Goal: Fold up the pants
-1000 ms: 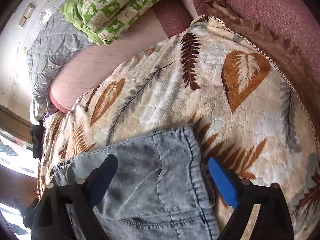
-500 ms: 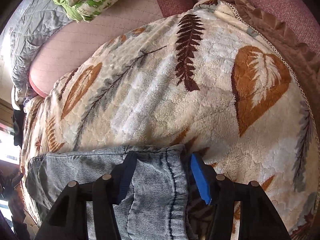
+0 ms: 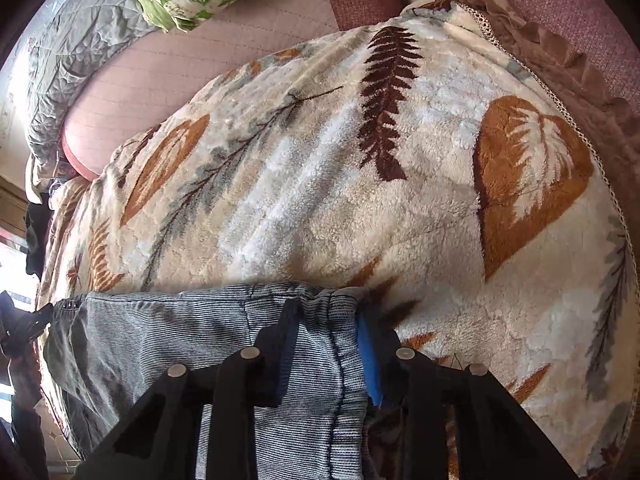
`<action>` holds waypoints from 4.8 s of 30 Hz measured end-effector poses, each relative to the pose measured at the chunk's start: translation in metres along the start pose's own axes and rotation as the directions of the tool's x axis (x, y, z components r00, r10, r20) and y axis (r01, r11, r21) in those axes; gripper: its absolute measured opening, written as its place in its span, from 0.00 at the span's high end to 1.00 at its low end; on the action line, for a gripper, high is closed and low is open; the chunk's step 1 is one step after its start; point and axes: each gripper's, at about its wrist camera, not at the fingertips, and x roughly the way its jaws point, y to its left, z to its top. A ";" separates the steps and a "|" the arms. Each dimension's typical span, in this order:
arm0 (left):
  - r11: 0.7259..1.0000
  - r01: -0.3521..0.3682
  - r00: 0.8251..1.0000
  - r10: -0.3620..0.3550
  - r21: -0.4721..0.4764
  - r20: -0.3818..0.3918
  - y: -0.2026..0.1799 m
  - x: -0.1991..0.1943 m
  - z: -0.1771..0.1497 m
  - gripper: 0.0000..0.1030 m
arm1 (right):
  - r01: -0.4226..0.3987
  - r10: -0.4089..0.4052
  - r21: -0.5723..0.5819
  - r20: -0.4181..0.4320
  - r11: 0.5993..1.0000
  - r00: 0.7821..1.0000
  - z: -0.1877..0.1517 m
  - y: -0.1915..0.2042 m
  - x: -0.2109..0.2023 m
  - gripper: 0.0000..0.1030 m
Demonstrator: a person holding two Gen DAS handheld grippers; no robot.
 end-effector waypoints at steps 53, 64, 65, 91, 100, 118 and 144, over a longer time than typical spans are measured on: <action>0.935 -0.350 0.923 0.334 0.053 0.192 0.011 -0.041 -0.086 0.28 | 0.034 -0.030 -0.088 0.044 0.996 0.999 -0.075 0.077 -0.036 0.33; 0.908 -0.409 0.907 0.392 0.092 0.156 0.005 -0.035 -0.100 0.18 | 0.070 -0.071 -0.033 -0.043 0.997 0.997 -0.093 0.079 0.002 0.28; 0.916 -0.393 0.913 0.377 0.083 0.157 0.006 -0.042 -0.102 0.18 | 0.067 -0.068 -0.027 -0.030 0.997 0.997 -0.093 0.083 -0.005 0.27; 0.913 -0.348 0.937 0.336 0.213 0.094 0.021 -0.074 -0.253 0.09 | -0.212 0.217 0.066 -0.077 0.975 0.973 -0.258 0.021 -0.079 0.21; 0.904 -0.391 0.921 0.382 0.175 0.082 0.028 -0.078 -0.250 0.09 | -0.149 0.150 0.186 0.008 0.971 0.989 -0.261 -0.005 -0.098 0.20; 0.929 -0.363 0.923 0.348 0.075 0.165 0.037 -0.110 -0.251 0.09 | -0.119 0.106 0.122 0.107 0.985 0.989 -0.258 0.019 -0.120 0.10; 0.972 0.203 0.977 -0.194 -0.122 0.085 0.050 -0.079 -0.123 0.12 | -0.156 0.154 -0.001 0.137 0.988 0.978 -0.254 0.093 -0.097 0.09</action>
